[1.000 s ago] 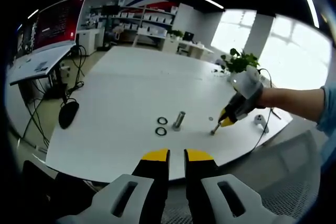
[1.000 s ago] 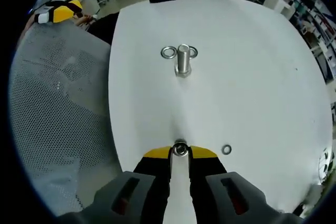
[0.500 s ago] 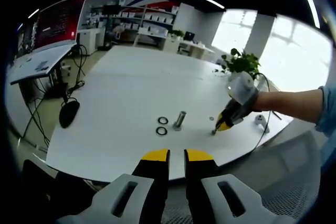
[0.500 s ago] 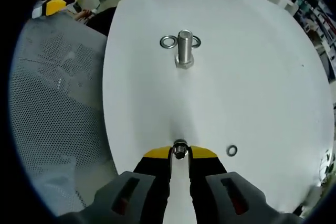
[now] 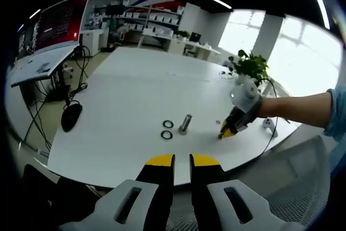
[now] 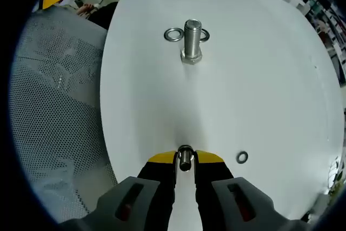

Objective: Place the washer onto the threaded stud by aligning its center hole with the stud, sliding it down to the base, and recovering from edge contact or off-axis alignment until the washer reaches the visible bottom stop.

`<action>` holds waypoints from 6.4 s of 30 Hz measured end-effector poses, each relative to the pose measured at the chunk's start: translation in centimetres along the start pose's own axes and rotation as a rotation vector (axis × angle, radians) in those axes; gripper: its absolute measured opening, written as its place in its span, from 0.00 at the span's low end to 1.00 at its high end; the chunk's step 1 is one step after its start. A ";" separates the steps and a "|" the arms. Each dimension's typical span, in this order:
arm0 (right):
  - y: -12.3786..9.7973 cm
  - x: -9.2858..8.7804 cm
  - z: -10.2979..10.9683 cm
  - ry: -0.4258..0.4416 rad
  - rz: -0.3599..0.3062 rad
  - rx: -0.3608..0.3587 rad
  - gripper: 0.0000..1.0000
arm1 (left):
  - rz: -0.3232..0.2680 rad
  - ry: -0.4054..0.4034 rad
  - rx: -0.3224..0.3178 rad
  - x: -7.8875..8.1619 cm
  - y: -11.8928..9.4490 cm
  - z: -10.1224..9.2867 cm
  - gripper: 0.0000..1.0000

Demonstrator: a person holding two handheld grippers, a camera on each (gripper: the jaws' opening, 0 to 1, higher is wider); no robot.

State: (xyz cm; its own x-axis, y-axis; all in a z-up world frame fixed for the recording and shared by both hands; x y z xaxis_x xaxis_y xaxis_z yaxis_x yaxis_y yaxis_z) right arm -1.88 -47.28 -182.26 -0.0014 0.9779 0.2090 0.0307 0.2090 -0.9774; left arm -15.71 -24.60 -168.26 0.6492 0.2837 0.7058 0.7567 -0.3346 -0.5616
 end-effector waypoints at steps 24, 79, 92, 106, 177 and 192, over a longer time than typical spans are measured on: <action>-0.2 -3.3 -1.1 0.067 0.028 -0.030 0.25 | -0.004 0.002 -0.004 0.1 0.0 0.0 0.08; 0.5 -4.4 -7.2 0.370 -0.121 -0.163 0.15 | 0.003 0.002 0.021 0.0 0.1 0.3 0.07; -2.3 -3.7 -3.7 0.338 -0.176 -0.088 0.14 | -0.009 0.003 0.010 0.2 0.1 0.2 0.07; -5.6 -2.2 -1.4 0.293 -0.251 -0.099 0.14 | -0.013 0.006 -0.002 0.3 0.0 0.0 0.07; -8.1 -0.2 0.5 0.230 -0.268 -0.128 0.28 | 0.010 0.013 -0.009 -0.1 0.1 -0.1 0.08; -16.5 0.5 4.8 0.385 -0.600 -0.196 0.28 | -0.018 -0.005 -0.014 0.3 -0.1 -0.1 0.08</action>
State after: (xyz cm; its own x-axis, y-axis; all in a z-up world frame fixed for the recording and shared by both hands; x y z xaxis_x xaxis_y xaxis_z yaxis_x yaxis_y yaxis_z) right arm -7.19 -50.18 -166.21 0.2752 0.6172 0.7371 0.3128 0.6676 -0.6757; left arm -15.61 -24.60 -167.99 0.6358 0.2941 0.7136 0.7672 -0.3417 -0.5428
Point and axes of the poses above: the point that each gripper's makers call its tool centre point, and the gripper's own axes: y roughly forward along the fingers, z roughly to its left, x roughly out of its top, the point moved 2 cm from there along -y, roughly backward along the fingers, and after that the axes turned 11 degrees about -y, right-handed, at the moved point
